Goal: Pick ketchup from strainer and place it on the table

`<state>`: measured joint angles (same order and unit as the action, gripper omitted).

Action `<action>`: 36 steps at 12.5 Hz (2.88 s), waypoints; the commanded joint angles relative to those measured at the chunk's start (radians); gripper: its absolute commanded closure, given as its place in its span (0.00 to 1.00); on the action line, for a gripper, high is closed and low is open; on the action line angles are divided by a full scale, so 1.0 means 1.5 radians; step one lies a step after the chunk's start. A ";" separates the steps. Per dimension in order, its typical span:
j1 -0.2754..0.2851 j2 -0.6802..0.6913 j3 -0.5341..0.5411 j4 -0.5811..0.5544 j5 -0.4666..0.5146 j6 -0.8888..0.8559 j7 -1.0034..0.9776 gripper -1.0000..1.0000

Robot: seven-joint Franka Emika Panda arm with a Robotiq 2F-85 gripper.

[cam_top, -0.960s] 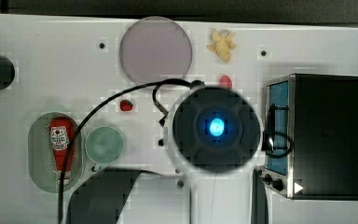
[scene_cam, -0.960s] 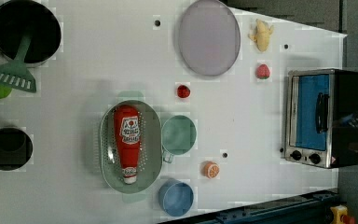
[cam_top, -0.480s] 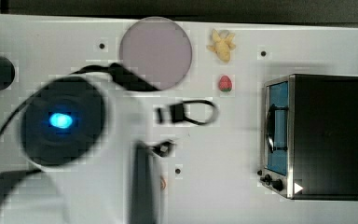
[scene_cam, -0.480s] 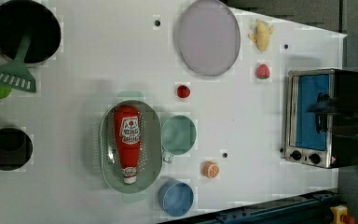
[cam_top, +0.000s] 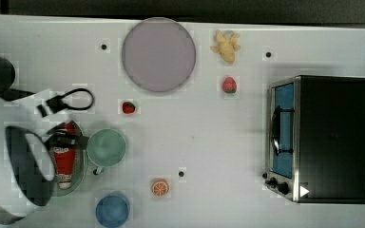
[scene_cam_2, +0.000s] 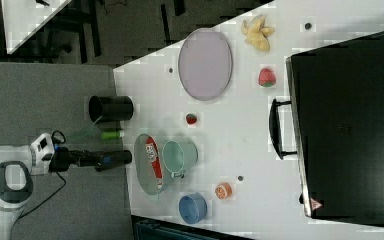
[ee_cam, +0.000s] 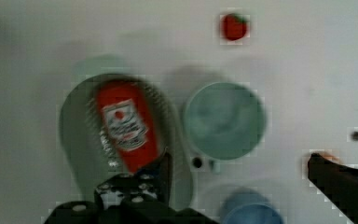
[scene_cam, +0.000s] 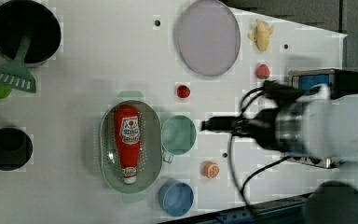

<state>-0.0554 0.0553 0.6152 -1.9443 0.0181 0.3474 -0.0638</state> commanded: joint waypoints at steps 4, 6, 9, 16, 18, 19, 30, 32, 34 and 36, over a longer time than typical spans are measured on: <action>0.005 0.093 0.081 -0.041 -0.024 0.173 0.043 0.00; 0.012 0.125 0.081 -0.079 -0.053 0.252 0.050 0.00; 0.012 0.177 0.079 -0.137 -0.083 0.377 0.050 0.00; 0.026 0.324 0.057 -0.168 -0.085 0.524 0.050 0.00; 0.039 0.350 0.040 -0.166 -0.088 0.554 0.050 0.00; 0.048 0.360 0.031 -0.165 -0.094 0.567 0.050 0.00; 0.065 0.238 0.017 -0.163 -0.112 0.493 0.052 0.42; 0.049 0.162 0.019 -0.149 -0.061 0.394 0.052 0.42; 0.028 0.104 0.016 -0.115 0.011 0.287 0.052 0.42; 0.005 0.068 -0.003 -0.076 0.038 0.191 0.040 0.42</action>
<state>-0.0012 0.1553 0.6313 -2.0918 0.0663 0.6704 -0.0270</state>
